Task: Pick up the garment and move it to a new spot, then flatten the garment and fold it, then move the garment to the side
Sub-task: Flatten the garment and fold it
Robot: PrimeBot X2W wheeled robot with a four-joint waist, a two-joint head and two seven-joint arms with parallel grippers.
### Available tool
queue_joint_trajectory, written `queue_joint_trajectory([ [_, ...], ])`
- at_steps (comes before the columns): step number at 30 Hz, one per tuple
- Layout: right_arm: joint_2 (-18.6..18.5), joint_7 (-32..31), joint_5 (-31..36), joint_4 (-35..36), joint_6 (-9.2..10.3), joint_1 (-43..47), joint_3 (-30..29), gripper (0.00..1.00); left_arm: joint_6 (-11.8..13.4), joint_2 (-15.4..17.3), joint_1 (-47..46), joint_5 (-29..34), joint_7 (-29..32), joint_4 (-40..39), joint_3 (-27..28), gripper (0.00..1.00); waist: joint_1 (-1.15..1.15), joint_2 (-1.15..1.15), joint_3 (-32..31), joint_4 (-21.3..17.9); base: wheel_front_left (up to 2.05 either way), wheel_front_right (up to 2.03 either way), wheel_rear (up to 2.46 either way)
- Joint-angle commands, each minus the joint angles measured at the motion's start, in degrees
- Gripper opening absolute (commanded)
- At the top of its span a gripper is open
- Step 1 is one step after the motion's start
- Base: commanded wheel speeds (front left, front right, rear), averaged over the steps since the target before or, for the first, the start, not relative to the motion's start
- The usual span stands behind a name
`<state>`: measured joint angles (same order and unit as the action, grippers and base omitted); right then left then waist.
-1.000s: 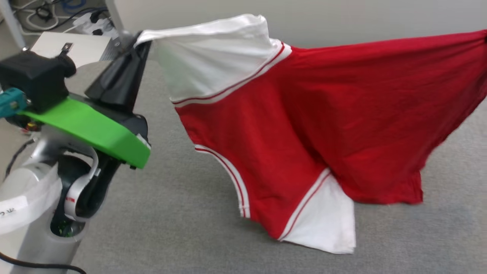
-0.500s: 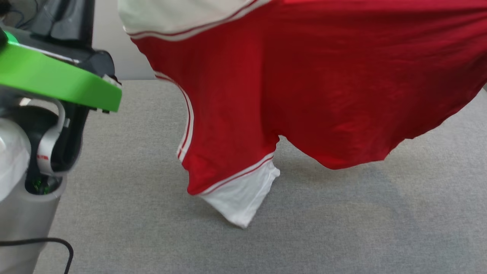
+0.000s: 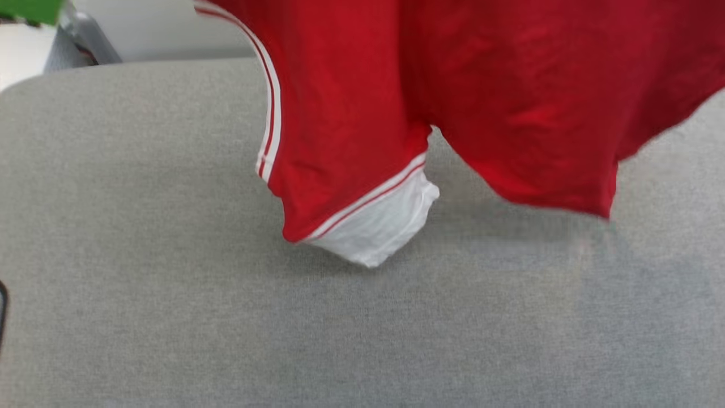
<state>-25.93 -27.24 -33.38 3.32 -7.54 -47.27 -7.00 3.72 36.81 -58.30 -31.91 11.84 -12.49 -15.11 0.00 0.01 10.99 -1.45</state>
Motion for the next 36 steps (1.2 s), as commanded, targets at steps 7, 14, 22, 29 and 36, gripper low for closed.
queue_joint_trajectory([
  [7, 0.5, 4.2, 3.2, -7.1, 0.05, -13.2, 2.2, 0.0, -5.3, 1.6, -15.7, 3.3, 0.0, 9.2, -1.7, 0.0, 0.0, -0.01, 15.1, 0.0, 0.0, 0.0, 0.0],
  [14, 3.0, 10.7, 6.5, -20.6, 0.05, -31.2, 6.4, 0.0, -9.5, -0.4, -36.0, 8.9, -2.3, 25.4, -6.7, 0.0, 0.0, -0.01, 25.4, -0.7, 0.0, 0.0, 0.0],
  [22, 6.7, 20.4, 11.3, -34.6, 0.05, -44.8, 7.3, 0.0, -10.2, -3.8, -52.3, 13.7, -12.4, 41.7, -8.7, 0.0, 0.0, -0.01, 31.2, -1.6, 0.0, 0.0, 0.0],
  [29, 8.4, 27.0, 13.0, -43.0, 0.05, -50.1, 9.0, 0.0, -10.5, -6.6, -55.3, 13.7, -22.1, 53.3, -9.4, 0.0, 0.0, -0.01, 33.5, -0.2, 0.0, 0.0, 0.0],
  [36, 7.5, 30.9, 10.9, -47.4, 0.05, -46.7, 13.4, 0.0, -11.0, -10.4, -46.1, 10.5, -26.4, 56.4, -10.7, 0.0, 0.0, -0.01, 33.0, 2.6, 0.0, 0.0, 0.0],
])
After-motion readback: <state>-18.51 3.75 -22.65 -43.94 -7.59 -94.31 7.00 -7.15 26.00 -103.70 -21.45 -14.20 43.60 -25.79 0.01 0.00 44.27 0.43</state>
